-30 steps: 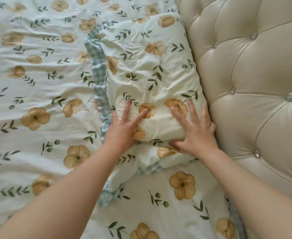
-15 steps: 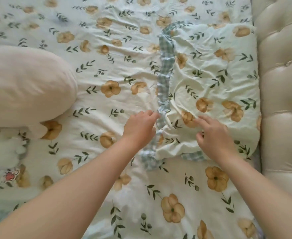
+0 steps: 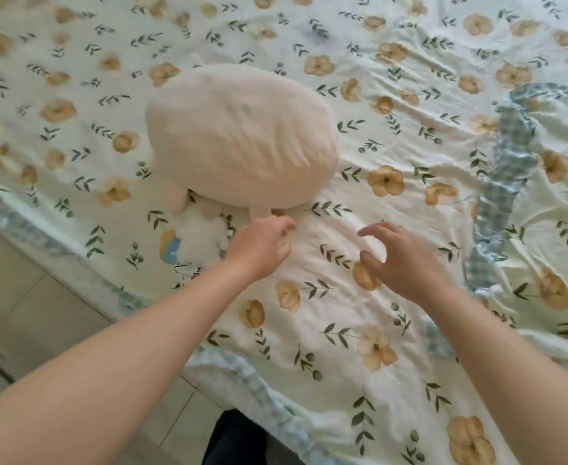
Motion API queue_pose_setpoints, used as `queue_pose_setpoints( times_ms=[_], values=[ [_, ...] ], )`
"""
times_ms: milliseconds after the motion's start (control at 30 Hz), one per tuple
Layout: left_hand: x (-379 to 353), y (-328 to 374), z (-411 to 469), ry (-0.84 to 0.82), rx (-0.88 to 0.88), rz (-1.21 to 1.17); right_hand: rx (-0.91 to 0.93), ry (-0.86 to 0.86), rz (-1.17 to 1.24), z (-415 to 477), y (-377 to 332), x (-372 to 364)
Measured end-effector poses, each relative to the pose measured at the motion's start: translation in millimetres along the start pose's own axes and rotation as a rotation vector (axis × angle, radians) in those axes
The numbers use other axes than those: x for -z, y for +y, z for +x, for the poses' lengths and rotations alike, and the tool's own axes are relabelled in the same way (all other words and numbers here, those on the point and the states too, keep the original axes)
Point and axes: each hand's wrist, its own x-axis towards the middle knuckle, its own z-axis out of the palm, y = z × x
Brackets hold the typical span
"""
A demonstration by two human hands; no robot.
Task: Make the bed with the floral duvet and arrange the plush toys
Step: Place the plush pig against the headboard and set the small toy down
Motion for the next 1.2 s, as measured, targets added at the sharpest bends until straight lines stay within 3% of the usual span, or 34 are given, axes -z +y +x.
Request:
queue_pose_setpoints(
  times_ms=[167,333,433,633,733,1000,1200],
  values=[
    [48,-96,-3,0.13,0.147,-0.031,-0.085,0.046,0.266,55,-66,-20],
    [85,-154,17,0.408,0.163,-0.089,-0.419,0.11,0.81,123,-120,-33],
    [101,-166,38,0.508,0.226,-0.313,-0.611,0.152,1.007,158,-140,-37],
    [114,-177,84,0.33,0.438,-0.769,-0.79,0.162,0.98,194,-148,-56],
    [111,-180,96,0.264,0.443,-0.934,-0.827,0.309,0.99,200,-144,-59],
    [115,-156,107,0.252,0.375,-0.935,-0.782,0.428,1.12,172,-112,-36],
    [108,-93,98,0.256,0.318,-1.005,-0.701,0.525,1.252,110,-68,5]
  ],
)
